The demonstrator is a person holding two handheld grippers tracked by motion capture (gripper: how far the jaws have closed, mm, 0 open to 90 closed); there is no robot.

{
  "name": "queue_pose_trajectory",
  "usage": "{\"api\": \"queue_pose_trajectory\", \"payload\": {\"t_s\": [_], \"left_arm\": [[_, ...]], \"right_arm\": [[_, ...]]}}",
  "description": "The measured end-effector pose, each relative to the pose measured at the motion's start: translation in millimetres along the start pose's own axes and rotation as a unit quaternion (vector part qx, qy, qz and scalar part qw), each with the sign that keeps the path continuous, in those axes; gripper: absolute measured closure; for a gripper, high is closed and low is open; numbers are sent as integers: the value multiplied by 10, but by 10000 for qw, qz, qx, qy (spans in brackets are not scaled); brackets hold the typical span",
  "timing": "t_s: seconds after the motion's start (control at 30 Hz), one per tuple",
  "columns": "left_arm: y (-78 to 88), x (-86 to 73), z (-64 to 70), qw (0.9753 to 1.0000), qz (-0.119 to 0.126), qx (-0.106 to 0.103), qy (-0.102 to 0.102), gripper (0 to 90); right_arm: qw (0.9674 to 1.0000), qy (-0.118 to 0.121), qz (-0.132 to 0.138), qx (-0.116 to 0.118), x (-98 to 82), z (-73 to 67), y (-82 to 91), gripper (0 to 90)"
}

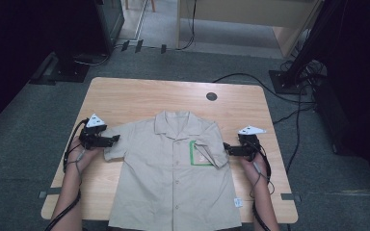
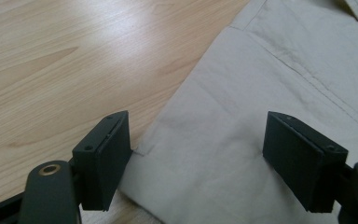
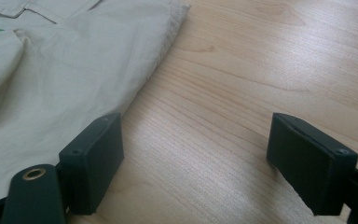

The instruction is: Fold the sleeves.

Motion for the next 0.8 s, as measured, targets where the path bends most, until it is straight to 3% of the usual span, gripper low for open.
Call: {"api": "queue_pose_trajectory", "payload": {"t_s": [0.17,0.27,0.47,0.8], "left_arm": [[36,-18,-22,10000,15,67,54,266],[62,-21,-36,9998,38,88,176,325],[94,-34,-25,9998,27,140,128,444],[142,-40,-16,9997,-25,32,247,803]], "right_arm": [[10000,0,0,0,0,0,0,182],[10000,1,0,0,0,0,0,182],[10000,3,2,-1,0,0,0,182],[10000,3,-1,2,0,0,0,181]]}}
Point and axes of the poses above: each handheld gripper's, and its own axes: y roughly backward along the jaws, x roughly out of its top, z roughly to its right, the point moved 1 cm from there along -y, roughly forward along the jaws, and after that the axes turned 12 degrees about -x, right-handed, at the moved point
